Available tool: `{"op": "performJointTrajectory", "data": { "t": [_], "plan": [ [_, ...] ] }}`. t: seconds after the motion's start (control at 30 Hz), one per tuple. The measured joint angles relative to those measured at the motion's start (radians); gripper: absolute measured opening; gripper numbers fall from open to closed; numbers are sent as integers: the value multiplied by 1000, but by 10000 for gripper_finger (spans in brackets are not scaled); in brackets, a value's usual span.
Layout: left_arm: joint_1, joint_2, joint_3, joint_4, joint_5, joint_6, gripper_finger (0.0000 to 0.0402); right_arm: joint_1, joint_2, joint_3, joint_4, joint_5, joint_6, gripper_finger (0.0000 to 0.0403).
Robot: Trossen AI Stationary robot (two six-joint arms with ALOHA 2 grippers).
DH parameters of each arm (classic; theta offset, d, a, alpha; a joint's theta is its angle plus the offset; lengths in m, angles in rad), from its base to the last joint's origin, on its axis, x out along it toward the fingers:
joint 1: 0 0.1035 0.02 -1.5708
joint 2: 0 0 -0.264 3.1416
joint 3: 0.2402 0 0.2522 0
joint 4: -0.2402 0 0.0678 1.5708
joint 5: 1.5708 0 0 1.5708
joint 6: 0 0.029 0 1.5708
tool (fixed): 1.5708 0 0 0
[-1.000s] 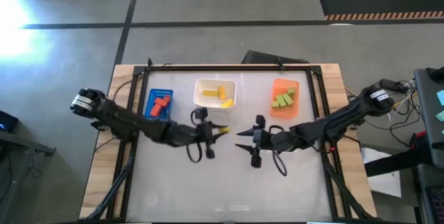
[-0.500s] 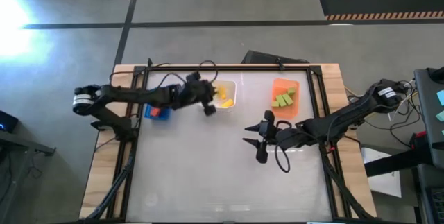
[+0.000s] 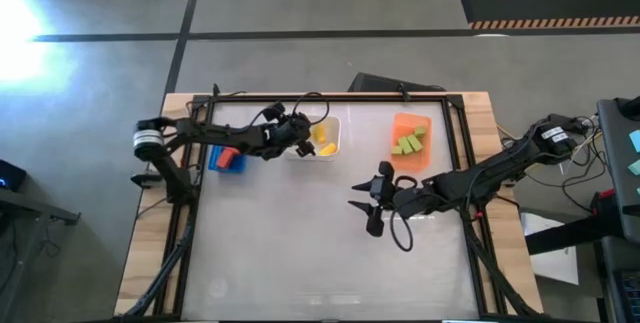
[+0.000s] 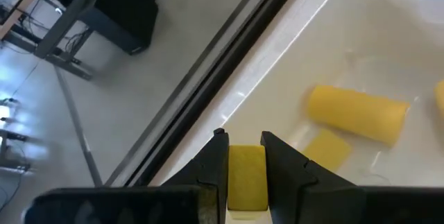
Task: Sort & place blocks by color
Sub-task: Put the yellow block into the white bin, then return to Home Position
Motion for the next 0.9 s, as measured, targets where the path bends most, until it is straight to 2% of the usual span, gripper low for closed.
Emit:
{"op": "performJointTrajectory", "data": {
  "t": [0.4, 0.63, 0.9],
  "plan": [
    [0, 41, 2, 3, -6, -29, 46, 0, 0, 0, 0, -1, 0, 180],
    [0, 41, 1, 3, -7, -29, 82, 0, 0, 0, 0, 0, 0, 180],
    [-1, 41, 0, 3, -6, -30, 88, 0, 0, 0, 0, -1, 0, 180]
  ]
}}
